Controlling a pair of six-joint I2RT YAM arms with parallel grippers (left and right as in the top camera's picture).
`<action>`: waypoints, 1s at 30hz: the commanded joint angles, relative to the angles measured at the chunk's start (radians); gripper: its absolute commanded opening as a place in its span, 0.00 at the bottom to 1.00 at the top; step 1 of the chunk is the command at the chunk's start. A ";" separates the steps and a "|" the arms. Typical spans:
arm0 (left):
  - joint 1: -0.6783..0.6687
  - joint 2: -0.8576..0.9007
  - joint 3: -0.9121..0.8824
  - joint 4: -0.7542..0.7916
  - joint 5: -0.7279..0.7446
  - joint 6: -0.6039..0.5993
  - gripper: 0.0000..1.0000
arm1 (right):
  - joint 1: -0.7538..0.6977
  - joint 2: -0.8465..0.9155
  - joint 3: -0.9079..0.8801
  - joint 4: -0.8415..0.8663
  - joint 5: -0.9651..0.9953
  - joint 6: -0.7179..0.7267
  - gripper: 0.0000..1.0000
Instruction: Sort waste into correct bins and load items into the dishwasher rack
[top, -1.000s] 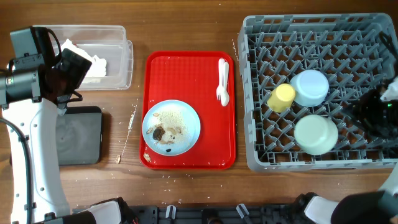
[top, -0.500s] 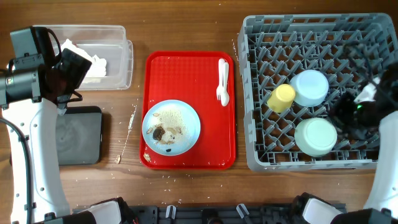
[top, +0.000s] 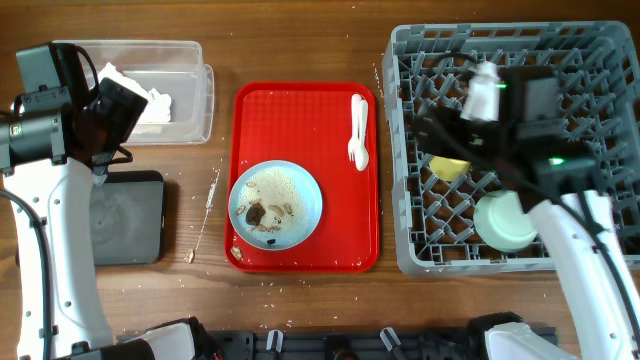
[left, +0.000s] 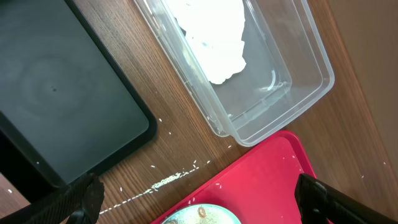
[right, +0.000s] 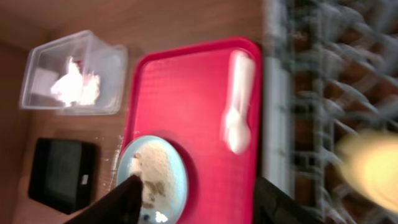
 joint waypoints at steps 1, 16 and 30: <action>0.004 0.006 -0.001 0.000 -0.013 0.002 1.00 | 0.143 0.150 0.139 0.030 0.143 0.056 0.61; 0.004 0.006 -0.001 0.000 -0.013 0.002 1.00 | 0.267 0.922 0.676 -0.167 0.478 0.154 0.45; 0.004 0.006 -0.001 0.000 -0.013 0.002 1.00 | 0.272 1.076 0.670 -0.173 0.371 0.226 0.41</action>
